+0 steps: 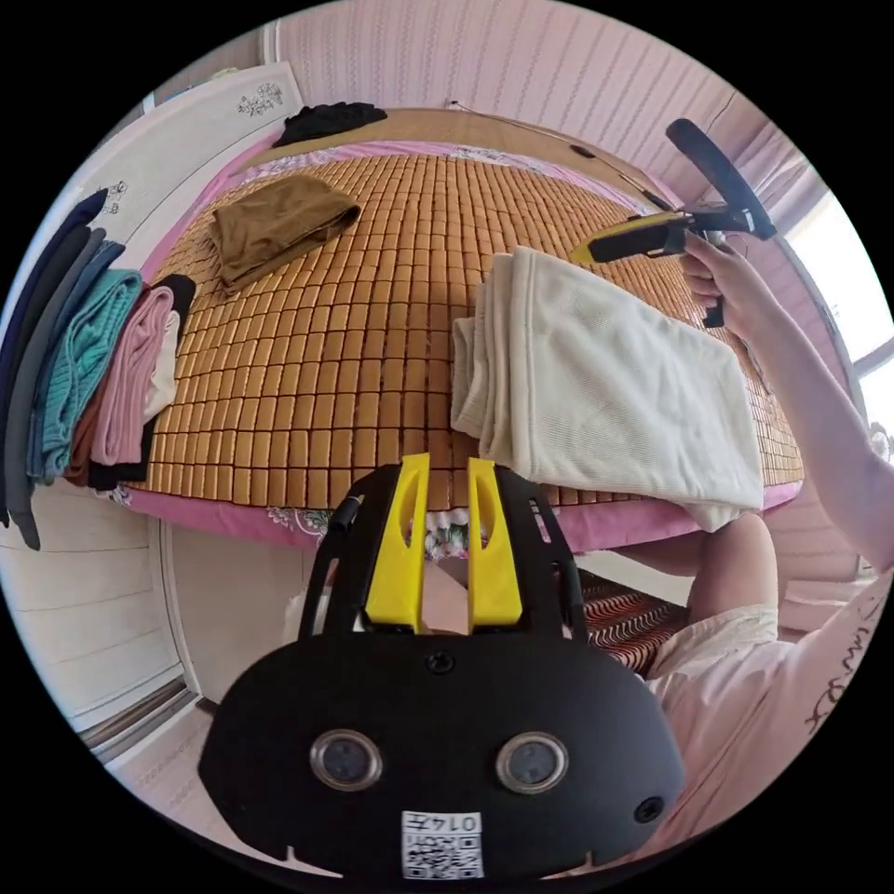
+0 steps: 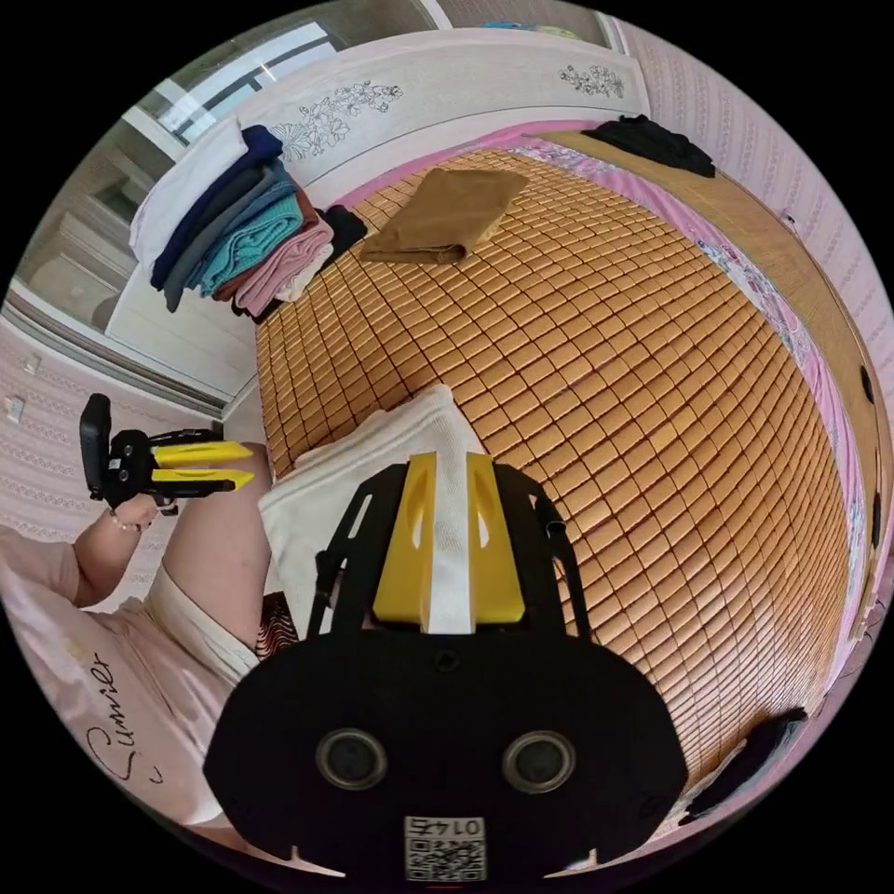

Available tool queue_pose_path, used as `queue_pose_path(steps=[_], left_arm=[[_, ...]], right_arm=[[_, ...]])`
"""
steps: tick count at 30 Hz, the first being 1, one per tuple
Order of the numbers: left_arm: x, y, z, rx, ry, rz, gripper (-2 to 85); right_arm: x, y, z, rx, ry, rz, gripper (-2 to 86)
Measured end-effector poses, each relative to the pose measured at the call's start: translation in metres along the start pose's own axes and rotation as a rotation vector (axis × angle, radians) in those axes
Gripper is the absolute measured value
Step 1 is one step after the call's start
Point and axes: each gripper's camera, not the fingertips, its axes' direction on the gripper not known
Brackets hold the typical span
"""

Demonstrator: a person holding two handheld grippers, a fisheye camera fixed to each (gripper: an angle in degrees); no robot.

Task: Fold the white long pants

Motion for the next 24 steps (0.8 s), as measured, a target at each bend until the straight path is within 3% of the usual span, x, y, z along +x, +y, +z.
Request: queue_pose_path(steps=[4, 7, 9, 12, 16, 20, 24], left_arm=[[0.023, 0.023, -0.011, 0.113, 0.09, 0.048, 4.0], [0.074, 0.03, -0.006, 0.168, 0.259, 0.175, 0.7], [0.134, 0.032, 0.017, 0.147, 0.411, 0.317, -0.5], [0.215, 0.037, 0.054, 0.055, 0.501, 0.47, -0.9], [0.281, 0.041, 0.082, 0.03, 0.438, 0.577, -1.0], [0.321, 0.051, 0.143, -0.076, 0.298, 0.673, -1.0], [0.333, 0.058, 0.136, -0.048, 0.301, 0.682, -1.0]], right_arm=[[0.014, 0.085, -0.042, 0.115, 0.134, 0.043, 0.8], [0.024, 0.146, -0.062, 0.072, 0.235, 0.117, 0.0], [0.025, 0.174, -0.067, 0.037, 0.272, 0.168, -0.2], [0.021, 0.188, -0.063, 0.007, 0.209, 0.194, -0.3], [0.014, 0.141, -0.035, -0.039, 0.229, 0.132, -0.4], [0.045, 0.1, 0.023, -0.215, 0.295, 0.147, -0.4], [0.058, 0.08, -0.019, -0.289, 0.228, 0.119, -0.5]])
